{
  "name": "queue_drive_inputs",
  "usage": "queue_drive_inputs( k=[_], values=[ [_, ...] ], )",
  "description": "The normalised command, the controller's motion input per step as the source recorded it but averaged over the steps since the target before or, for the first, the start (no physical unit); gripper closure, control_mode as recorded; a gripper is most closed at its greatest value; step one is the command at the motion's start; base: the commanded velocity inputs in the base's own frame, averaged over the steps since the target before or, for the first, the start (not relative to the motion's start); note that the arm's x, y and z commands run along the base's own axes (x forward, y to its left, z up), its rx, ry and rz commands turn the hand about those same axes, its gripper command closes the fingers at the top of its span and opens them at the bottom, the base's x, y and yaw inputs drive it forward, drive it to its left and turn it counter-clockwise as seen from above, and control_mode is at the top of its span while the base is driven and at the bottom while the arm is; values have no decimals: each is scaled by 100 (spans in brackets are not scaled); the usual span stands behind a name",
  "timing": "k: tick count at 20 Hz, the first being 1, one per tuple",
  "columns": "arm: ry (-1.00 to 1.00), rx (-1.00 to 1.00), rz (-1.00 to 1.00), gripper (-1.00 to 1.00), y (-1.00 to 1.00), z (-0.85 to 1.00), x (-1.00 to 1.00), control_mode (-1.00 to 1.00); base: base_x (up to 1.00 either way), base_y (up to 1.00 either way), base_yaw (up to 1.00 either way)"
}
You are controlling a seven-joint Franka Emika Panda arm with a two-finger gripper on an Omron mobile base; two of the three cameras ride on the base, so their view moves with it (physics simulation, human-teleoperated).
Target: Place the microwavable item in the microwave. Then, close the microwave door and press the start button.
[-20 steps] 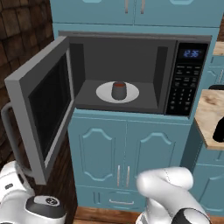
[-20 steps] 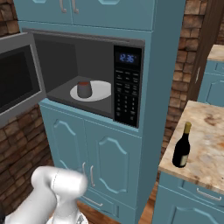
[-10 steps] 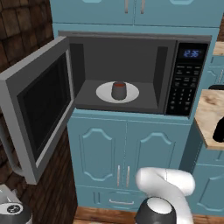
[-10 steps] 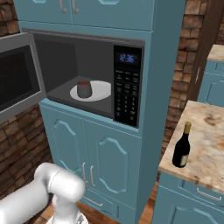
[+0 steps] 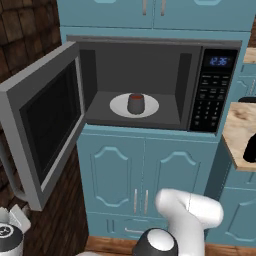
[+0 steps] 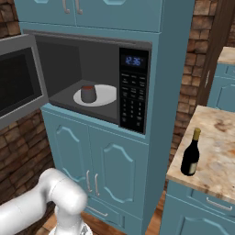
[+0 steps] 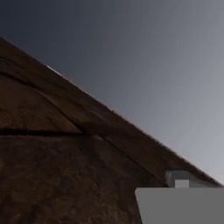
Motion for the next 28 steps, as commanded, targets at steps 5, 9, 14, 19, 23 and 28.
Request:
queue_drive_inputs(
  k=[5, 9, 14, 19, 23, 28],
  values=[
    [-8, 0, -17, -100, -100, 14, 0, -100, 0, 0, 0],
    [-2, 4, -17, -100, -100, 14, -3, -100, 0, 0, 0],
    [-1, 9, -15, -100, -100, 8, -1, -100, 0, 0, 0],
    [0, 13, -12, -100, -100, 8, 0, -100, 0, 0, 0],
    [0, 17, -7, -100, -100, 1, 0, -100, 0, 0, 0],
    [-2, 19, 0, -100, -100, 5, 2, -100, 0, 0, 0]
  ],
)
